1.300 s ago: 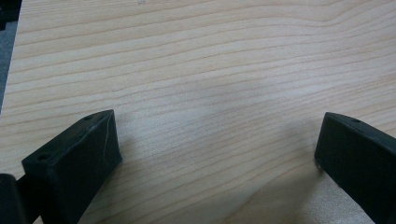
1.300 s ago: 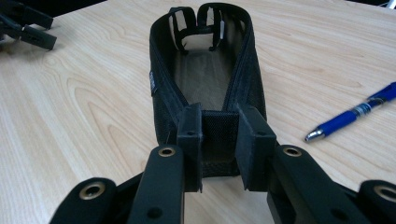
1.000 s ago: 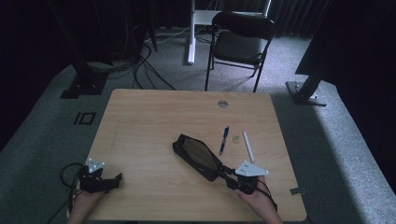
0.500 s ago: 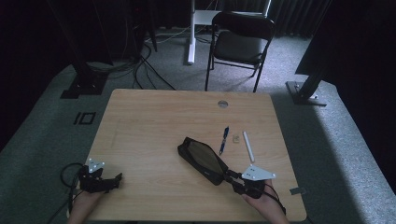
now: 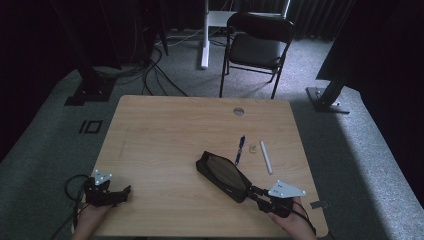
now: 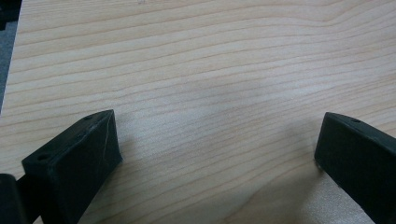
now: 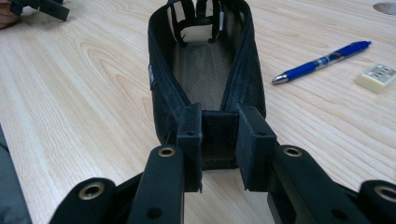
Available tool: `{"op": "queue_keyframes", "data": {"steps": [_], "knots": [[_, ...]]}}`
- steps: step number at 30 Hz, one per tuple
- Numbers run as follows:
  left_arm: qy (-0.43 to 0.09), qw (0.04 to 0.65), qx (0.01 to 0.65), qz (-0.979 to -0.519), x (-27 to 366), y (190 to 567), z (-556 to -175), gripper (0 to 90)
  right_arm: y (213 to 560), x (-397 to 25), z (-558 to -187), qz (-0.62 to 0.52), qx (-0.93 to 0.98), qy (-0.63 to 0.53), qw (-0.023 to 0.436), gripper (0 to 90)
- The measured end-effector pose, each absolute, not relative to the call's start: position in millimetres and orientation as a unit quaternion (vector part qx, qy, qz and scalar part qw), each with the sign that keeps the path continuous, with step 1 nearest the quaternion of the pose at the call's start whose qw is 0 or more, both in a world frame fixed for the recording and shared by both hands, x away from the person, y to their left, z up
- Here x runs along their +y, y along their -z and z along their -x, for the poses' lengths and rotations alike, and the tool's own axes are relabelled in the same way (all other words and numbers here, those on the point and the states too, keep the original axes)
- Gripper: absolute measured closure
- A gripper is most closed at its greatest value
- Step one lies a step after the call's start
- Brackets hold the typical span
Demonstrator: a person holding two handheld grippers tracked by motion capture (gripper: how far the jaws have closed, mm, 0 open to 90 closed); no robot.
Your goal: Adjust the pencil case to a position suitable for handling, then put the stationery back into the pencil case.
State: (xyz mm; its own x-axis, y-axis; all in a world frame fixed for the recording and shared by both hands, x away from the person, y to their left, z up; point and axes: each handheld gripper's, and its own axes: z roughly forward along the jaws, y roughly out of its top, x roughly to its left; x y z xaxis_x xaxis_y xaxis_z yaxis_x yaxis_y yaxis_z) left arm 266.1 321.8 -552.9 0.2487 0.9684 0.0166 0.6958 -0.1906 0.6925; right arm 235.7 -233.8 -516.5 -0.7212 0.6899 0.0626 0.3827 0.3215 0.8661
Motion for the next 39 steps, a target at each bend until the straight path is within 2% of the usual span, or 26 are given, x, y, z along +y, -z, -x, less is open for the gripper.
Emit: {"op": "queue_keyframes", "data": {"steps": [3, 12, 21, 27, 39], "knots": [[-0.235, 0.29, 0.566, -0.735, 321.7, 552.9, -266.1, 0.3, 515.3, -239.1, -234.5, -0.342, 0.796, -0.472, 0.164, 72.6], [-0.235, 0.29, 0.566, -0.735, 321.7, 552.9, -266.1, 0.3, 507.4, -240.3, -235.5, -0.341, 0.79, -0.483, 0.163, 63.6], [-0.235, 0.29, 0.566, -0.735, 321.8, 552.9, -266.1, 0.3, 491.0, -235.2, -241.4, -0.325, 0.784, -0.499, 0.176, 61.0], [-0.235, 0.29, 0.566, -0.735, 321.8, 552.9, -266.1, 0.3, 481.8, -229.8, -249.9, -0.329, 0.771, -0.517, 0.176, 54.2], [-0.235, 0.29, 0.566, -0.735, 321.7, 552.9, -266.1, 0.3, 468.6, -228.2, -267.0, -0.347, 0.746, -0.533, 0.194, 50.4]]}}
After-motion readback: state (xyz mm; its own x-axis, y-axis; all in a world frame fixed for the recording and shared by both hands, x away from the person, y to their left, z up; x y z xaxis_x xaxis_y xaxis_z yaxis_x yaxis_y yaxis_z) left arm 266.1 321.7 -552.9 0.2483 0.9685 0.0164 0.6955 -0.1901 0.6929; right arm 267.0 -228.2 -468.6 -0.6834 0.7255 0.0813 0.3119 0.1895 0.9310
